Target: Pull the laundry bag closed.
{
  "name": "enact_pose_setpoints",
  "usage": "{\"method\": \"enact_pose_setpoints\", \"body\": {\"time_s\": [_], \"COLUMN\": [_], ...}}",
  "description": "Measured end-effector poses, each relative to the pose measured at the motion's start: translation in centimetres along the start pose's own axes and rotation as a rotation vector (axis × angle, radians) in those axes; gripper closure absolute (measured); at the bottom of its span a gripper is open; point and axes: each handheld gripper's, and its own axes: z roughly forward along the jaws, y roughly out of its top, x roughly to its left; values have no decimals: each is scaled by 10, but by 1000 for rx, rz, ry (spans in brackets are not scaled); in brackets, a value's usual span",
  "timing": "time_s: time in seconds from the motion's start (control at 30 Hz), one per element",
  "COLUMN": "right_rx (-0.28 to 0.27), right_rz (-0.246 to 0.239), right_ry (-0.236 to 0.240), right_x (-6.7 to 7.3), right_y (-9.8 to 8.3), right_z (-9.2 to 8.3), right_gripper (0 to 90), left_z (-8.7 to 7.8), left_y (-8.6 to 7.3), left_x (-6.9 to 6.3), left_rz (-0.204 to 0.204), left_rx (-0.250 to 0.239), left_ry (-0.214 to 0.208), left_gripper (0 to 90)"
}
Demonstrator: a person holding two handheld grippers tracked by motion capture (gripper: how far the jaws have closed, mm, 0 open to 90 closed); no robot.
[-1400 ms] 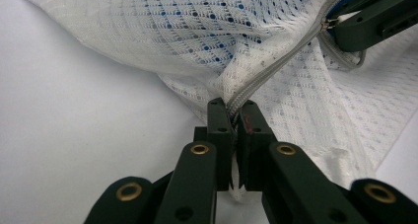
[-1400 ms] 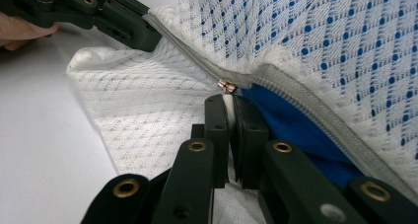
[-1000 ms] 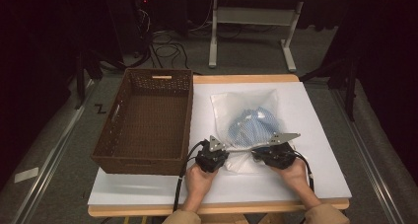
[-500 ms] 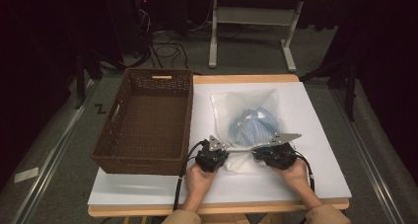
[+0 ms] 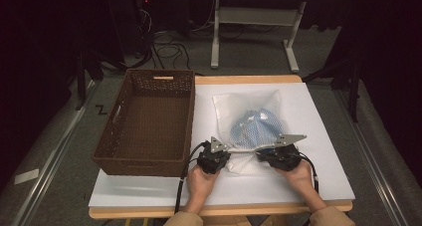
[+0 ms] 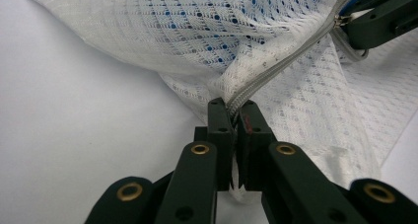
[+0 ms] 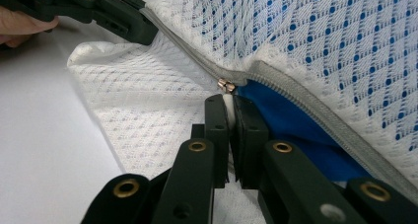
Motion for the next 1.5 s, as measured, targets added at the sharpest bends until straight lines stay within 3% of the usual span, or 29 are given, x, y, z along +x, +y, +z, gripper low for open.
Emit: {"method": "enact_pose_setpoints", "body": {"time_s": [0.3, 0.5, 1.0, 1.2, 1.5], "right_rx": [-12, -10, -9, -27, -25], "right_rz": [-1, -2, 8, 9, 9], "right_ry": [-3, -2, -3, 3, -1], "right_x": [1, 1, 0, -1, -2], "right_y": [0, 0, -1, -2, -4], "right_z": [0, 2, -3, -7, -8], "right_gripper": [871, 871, 871, 871, 871], "left_z": [-3, -3, 0, -2, -1], "left_y": [-1, -1, 0, -1, 0], "left_x": [4, 3, 0, 5, 3], "left_rz": [-45, -42, -3, -56, -41], "left_rx": [-28, -28, 6, -15, -8], "left_ry": [0, 17, 10, 16, 29], "left_gripper": [863, 863, 863, 863, 862]}}
